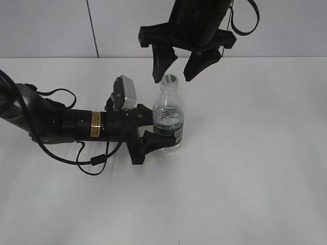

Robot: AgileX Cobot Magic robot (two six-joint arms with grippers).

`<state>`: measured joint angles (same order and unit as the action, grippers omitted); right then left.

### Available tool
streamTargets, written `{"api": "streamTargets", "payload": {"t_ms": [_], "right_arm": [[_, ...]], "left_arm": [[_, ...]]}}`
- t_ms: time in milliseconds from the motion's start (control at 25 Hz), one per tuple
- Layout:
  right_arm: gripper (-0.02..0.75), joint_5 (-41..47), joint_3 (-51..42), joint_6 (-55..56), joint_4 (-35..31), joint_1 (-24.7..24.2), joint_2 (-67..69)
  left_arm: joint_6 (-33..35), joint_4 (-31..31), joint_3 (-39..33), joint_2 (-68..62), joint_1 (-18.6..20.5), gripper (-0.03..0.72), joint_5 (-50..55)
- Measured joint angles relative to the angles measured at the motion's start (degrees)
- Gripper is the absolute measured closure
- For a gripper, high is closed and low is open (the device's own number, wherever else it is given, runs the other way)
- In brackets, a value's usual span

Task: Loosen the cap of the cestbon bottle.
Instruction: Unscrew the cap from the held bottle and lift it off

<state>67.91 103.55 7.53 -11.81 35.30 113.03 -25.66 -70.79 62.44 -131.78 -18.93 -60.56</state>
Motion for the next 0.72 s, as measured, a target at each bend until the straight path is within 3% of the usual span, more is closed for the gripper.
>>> {"api": "streamTargets", "payload": {"t_ms": [720], "right_arm": [[0.247, -2.35, 0.00, 0.05, 0.35, 0.00, 2.36]], "left_arm": [[0.00, 0.00, 0.00, 0.00, 0.00, 0.272, 0.00]]}}
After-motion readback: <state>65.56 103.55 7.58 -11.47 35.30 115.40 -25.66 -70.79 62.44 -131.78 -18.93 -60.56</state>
